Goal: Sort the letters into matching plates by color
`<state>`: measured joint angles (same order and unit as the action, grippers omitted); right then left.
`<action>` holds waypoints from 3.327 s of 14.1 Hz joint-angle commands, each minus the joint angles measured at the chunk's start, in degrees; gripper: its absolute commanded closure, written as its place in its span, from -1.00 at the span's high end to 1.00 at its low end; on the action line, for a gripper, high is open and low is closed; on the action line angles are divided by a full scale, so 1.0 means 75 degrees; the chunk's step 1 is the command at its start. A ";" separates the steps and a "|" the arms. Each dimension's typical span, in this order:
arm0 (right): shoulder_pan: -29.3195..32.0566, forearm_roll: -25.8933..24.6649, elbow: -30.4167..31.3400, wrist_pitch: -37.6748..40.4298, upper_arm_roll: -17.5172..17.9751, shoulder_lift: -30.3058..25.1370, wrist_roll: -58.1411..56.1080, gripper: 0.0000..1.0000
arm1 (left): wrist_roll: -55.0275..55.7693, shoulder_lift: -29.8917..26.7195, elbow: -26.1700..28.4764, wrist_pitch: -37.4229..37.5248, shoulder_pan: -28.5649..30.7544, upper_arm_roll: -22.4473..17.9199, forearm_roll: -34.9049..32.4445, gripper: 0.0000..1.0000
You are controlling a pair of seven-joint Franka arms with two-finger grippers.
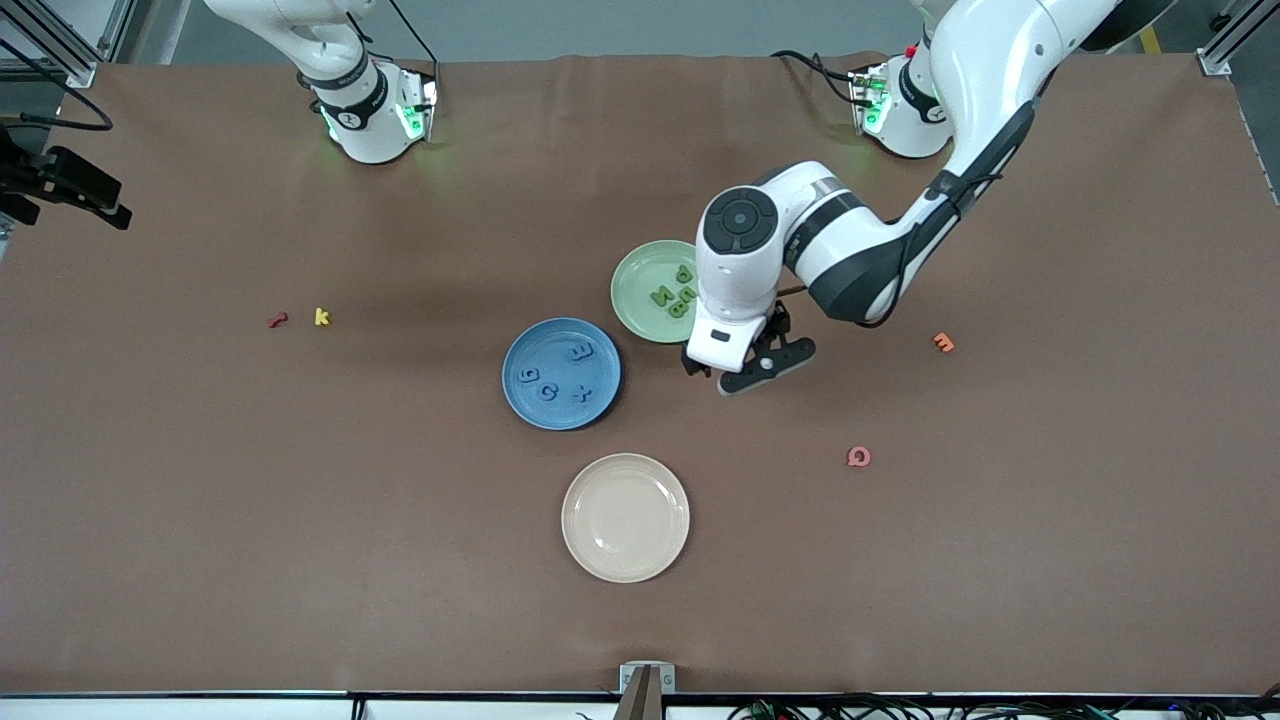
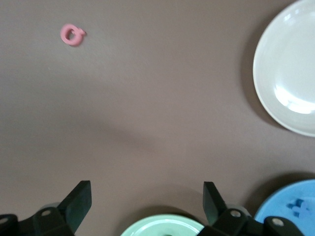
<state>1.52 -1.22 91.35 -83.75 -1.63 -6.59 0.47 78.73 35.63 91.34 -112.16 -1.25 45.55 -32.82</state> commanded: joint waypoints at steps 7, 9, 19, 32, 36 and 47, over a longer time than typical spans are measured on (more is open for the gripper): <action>0.0384 0.0092 0.0265 -0.0025 0.0252 -0.0293 -0.0097 1.00 | -0.1577 -0.0625 -0.0366 0.0740 0.0283 -0.0271 0.0204 1.00; 0.0384 0.0115 0.0265 -0.0002 0.0299 -0.0305 -0.0097 1.00 | -0.2126 -0.1091 -0.0367 0.0775 0.0272 -0.0645 0.0727 1.00; 0.0442 0.0397 0.0265 0.0186 0.0300 -0.0305 -0.0109 1.00 | -0.7447 -0.3916 -0.0203 0.2461 -0.0010 -0.4244 0.4012 1.00; 0.0372 0.0397 0.0323 0.0268 0.0241 -0.0316 -0.0214 1.00 | -0.8762 -0.5922 0.1052 0.3060 -0.0455 -0.5312 0.4166 1.00; 0.0372 0.0397 0.0323 0.0198 0.0241 -0.0316 -0.0214 1.00 | -0.8856 -0.5945 0.0923 0.3177 0.0037 -0.5312 0.4165 1.00; 0.0372 0.0397 0.0323 0.0104 0.0229 -0.0316 -0.0238 1.00 | -0.8821 -0.5875 0.0688 0.3447 0.0026 -0.5276 0.4165 1.00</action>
<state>3.80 1.11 92.49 -82.54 0.01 -7.38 -0.48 12.85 -7.94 97.10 -87.49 -0.99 5.81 -1.00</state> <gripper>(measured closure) 0.000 0.000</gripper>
